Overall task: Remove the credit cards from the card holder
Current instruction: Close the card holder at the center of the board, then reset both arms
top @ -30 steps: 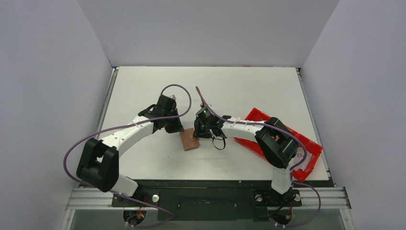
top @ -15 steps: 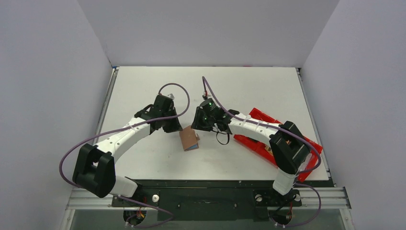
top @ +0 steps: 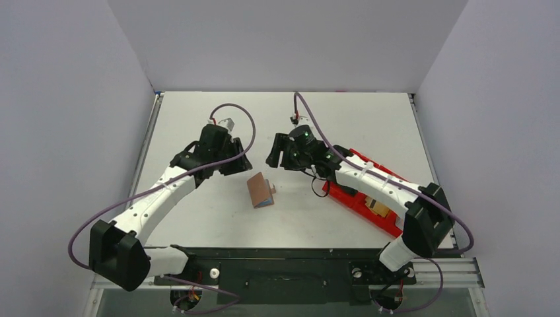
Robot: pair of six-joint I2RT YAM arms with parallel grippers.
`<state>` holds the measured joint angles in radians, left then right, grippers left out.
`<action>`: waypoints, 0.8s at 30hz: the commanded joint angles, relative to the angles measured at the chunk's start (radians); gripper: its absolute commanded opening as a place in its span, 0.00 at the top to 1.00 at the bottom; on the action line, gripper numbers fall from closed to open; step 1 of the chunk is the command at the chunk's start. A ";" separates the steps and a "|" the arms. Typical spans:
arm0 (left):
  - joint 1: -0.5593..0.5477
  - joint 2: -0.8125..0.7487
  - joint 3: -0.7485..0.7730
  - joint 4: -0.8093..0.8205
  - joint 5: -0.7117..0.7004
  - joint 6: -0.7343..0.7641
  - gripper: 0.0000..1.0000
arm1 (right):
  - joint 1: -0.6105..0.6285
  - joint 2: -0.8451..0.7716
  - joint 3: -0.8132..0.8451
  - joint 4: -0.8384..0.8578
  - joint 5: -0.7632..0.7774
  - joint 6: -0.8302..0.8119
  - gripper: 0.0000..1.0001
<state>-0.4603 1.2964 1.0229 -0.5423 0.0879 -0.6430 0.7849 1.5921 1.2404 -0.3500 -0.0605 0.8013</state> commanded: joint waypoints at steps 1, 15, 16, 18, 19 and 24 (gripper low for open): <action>0.013 -0.074 0.075 -0.014 -0.019 0.043 0.64 | -0.009 -0.132 0.028 -0.019 0.100 -0.048 0.36; 0.036 -0.172 0.085 -0.059 -0.079 0.074 0.50 | -0.015 -0.372 -0.088 -0.013 0.273 -0.080 0.31; 0.037 -0.177 0.082 -0.055 -0.079 0.074 0.50 | -0.016 -0.381 -0.094 -0.013 0.275 -0.082 0.31; 0.037 -0.189 0.072 -0.046 -0.080 0.074 0.49 | -0.017 -0.389 -0.101 -0.013 0.280 -0.082 0.31; 0.037 -0.193 0.066 -0.044 -0.079 0.073 0.48 | -0.017 -0.392 -0.103 -0.014 0.281 -0.082 0.31; 0.038 -0.200 0.062 -0.038 -0.079 0.076 0.46 | -0.021 -0.390 -0.110 -0.014 0.283 -0.081 0.31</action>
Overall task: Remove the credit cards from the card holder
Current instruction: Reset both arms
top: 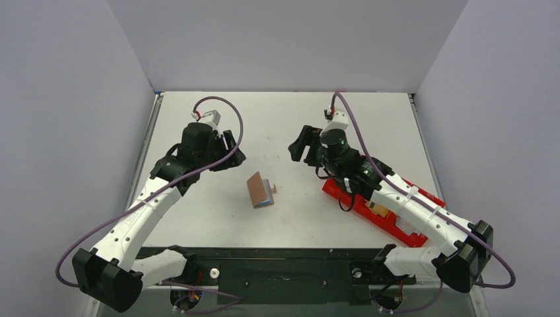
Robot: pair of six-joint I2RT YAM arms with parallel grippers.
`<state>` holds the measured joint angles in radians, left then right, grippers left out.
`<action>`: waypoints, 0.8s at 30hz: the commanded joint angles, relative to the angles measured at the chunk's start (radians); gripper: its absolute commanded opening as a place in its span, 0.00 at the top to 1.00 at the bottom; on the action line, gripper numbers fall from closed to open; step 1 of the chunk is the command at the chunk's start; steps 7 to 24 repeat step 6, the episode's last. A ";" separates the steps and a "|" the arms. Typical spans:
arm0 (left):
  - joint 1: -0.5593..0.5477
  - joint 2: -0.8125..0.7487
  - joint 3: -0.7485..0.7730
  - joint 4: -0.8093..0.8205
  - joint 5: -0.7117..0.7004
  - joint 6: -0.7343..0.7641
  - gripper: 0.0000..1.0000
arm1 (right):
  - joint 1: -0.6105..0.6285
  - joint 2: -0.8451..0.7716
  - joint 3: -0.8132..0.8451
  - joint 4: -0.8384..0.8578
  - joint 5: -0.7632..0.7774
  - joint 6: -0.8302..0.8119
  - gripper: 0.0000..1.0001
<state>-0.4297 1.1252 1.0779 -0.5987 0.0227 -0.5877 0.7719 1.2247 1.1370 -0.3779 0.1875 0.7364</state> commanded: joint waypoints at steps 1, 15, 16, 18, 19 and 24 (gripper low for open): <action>0.008 -0.028 0.007 0.018 -0.014 0.022 0.46 | -0.007 -0.021 -0.006 0.014 0.034 -0.016 0.31; 0.009 -0.024 0.008 0.015 -0.037 0.023 0.44 | -0.010 -0.013 -0.003 0.014 0.036 -0.015 0.31; 0.009 -0.024 0.008 0.015 -0.037 0.023 0.44 | -0.010 -0.013 -0.003 0.014 0.036 -0.015 0.31; 0.009 -0.024 0.008 0.015 -0.037 0.023 0.44 | -0.010 -0.013 -0.003 0.014 0.036 -0.015 0.31; 0.009 -0.024 0.008 0.015 -0.037 0.023 0.44 | -0.010 -0.013 -0.003 0.014 0.036 -0.015 0.31; 0.009 -0.024 0.008 0.015 -0.037 0.023 0.44 | -0.010 -0.013 -0.003 0.014 0.036 -0.015 0.31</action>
